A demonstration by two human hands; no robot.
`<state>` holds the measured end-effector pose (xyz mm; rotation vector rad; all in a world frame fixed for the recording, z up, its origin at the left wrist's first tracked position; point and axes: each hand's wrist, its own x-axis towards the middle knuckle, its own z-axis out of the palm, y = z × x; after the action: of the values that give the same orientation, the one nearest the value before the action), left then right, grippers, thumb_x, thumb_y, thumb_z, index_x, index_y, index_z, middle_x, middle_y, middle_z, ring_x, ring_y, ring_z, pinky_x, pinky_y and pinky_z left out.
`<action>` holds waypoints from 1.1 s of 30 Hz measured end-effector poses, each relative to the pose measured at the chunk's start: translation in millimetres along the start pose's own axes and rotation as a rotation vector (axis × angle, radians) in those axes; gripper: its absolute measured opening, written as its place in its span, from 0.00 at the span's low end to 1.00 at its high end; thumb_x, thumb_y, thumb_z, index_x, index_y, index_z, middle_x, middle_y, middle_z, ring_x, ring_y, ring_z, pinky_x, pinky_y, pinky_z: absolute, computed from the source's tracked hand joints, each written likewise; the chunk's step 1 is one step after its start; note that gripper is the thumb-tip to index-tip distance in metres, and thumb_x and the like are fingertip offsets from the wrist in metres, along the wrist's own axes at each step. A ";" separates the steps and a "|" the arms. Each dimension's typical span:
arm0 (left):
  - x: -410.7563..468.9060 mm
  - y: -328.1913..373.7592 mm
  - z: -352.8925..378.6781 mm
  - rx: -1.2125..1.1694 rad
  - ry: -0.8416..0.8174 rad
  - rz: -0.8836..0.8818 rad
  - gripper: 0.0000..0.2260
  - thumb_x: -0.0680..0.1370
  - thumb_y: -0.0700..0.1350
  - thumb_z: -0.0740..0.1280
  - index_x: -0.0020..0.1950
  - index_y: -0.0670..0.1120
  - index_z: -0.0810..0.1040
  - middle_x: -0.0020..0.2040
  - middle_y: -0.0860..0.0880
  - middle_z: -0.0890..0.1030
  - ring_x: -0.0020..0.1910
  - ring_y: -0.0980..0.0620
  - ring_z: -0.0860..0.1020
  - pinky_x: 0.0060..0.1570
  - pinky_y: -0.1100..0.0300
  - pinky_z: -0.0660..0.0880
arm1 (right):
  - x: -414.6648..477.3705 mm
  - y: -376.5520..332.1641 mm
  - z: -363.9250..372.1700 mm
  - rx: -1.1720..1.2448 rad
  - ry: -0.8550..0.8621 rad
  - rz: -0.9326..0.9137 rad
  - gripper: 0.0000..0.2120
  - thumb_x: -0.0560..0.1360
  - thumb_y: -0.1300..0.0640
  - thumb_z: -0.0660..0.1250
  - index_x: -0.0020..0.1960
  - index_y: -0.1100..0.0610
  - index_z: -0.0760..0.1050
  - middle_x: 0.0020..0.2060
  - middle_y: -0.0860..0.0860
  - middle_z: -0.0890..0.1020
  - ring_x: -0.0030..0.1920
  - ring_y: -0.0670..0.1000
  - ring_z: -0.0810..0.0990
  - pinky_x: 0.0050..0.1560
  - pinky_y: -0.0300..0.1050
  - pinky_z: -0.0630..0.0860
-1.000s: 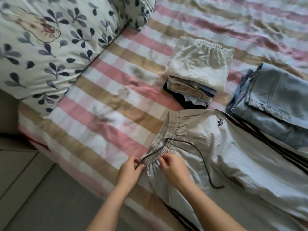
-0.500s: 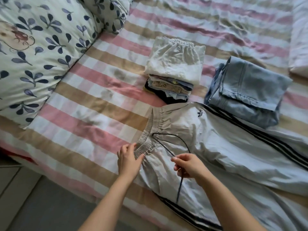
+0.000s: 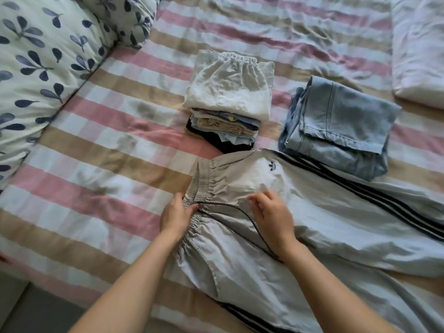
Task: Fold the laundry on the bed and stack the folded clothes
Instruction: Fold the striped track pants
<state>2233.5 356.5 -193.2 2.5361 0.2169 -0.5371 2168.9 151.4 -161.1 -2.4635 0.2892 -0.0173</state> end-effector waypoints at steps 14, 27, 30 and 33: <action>49.9 -72.0 -43.6 -0.057 0.338 0.139 0.11 0.74 0.46 0.69 0.48 0.39 0.74 0.42 0.40 0.81 0.40 0.42 0.78 0.36 0.52 0.72 | 156.9 -73.0 102.2 -0.224 -0.229 -0.075 0.10 0.76 0.65 0.56 0.52 0.61 0.74 0.49 0.61 0.81 0.49 0.61 0.79 0.37 0.46 0.66; -79.9 -15.4 17.3 0.241 -0.016 0.901 0.17 0.75 0.46 0.58 0.57 0.43 0.80 0.59 0.42 0.79 0.59 0.42 0.77 0.55 0.49 0.75 | -118.7 73.7 -38.0 -0.099 0.204 0.066 0.13 0.75 0.59 0.59 0.51 0.62 0.80 0.50 0.58 0.80 0.52 0.58 0.77 0.56 0.47 0.70; -101.2 15.2 63.2 0.532 -0.274 0.766 0.23 0.75 0.55 0.60 0.68 0.50 0.72 0.69 0.43 0.71 0.67 0.39 0.69 0.61 0.40 0.67 | -202.9 138.1 -61.3 -0.289 0.219 0.519 0.19 0.74 0.56 0.57 0.57 0.63 0.77 0.59 0.63 0.76 0.60 0.66 0.73 0.61 0.57 0.64; -99.6 23.7 104.3 0.691 -0.464 0.664 0.31 0.76 0.62 0.56 0.75 0.59 0.46 0.77 0.50 0.47 0.75 0.41 0.44 0.69 0.38 0.46 | -248.3 180.5 -71.5 -0.286 0.220 0.950 0.19 0.73 0.61 0.66 0.62 0.66 0.72 0.60 0.69 0.73 0.61 0.69 0.70 0.61 0.59 0.64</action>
<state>2114.7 276.3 -221.8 2.7590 -1.1069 -1.0082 1884.1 22.4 -200.3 -2.3450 1.6079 0.1673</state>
